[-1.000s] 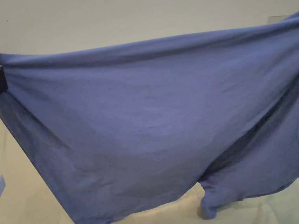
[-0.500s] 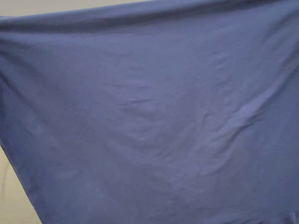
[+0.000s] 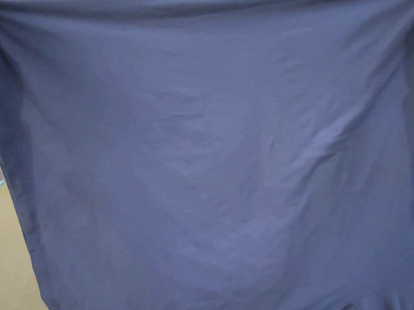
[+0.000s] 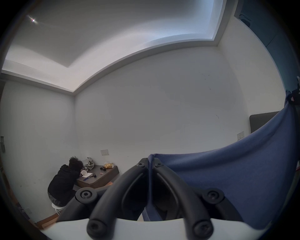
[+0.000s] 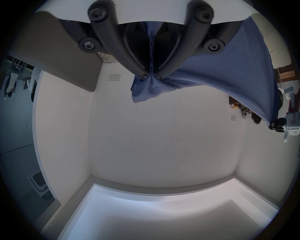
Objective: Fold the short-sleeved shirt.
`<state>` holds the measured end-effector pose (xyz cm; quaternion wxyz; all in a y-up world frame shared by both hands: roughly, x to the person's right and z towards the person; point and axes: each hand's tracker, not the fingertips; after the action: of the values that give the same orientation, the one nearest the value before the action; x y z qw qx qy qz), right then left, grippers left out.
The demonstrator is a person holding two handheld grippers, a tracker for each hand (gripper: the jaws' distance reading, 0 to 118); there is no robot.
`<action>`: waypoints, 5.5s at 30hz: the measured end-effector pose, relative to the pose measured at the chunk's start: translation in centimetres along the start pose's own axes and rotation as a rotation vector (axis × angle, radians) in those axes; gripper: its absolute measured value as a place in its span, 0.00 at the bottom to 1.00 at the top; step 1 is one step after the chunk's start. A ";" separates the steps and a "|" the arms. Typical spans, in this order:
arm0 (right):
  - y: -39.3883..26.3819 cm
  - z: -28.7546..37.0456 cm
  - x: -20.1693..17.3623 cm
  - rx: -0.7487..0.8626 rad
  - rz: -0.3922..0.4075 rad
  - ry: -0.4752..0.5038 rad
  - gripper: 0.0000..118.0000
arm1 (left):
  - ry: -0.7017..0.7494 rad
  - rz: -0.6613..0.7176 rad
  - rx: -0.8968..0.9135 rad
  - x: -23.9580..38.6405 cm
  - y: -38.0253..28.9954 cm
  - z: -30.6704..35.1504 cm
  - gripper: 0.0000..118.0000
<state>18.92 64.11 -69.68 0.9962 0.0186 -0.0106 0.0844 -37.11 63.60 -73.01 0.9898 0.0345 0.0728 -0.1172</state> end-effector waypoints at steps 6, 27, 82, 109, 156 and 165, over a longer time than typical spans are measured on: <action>-0.6 -5.6 0.0 -0.010 0.032 0.004 0.03 | 0.011 -0.011 -0.038 1.4 -1.2 -6.1 0.00; -19.0 -14.2 -2.9 -0.312 0.051 0.089 0.03 | -0.052 -0.046 -0.263 6.5 -18.7 -12.5 0.00; -17.0 24.2 -18.5 -0.152 0.096 0.032 0.71 | -0.193 0.147 -0.056 10.2 -16.2 27.7 0.79; -29.1 14.9 -17.3 -0.399 0.022 0.008 0.01 | -0.190 0.132 -0.770 13.0 -39.9 7.1 0.00; -49.8 -4.9 -9.5 -1.096 -0.121 0.084 0.06 | -0.289 -0.119 -0.677 10.9 -37.7 8.4 0.00; -38.9 -0.1 -7.2 -0.837 -0.054 0.071 0.06 | -0.231 -0.066 -0.571 8.4 -32.4 10.1 0.00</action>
<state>18.42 24.63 -71.29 0.9193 -0.3906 -0.0091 0.0475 -35.34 29.41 -66.00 0.9570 -0.2607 -0.0092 -0.1273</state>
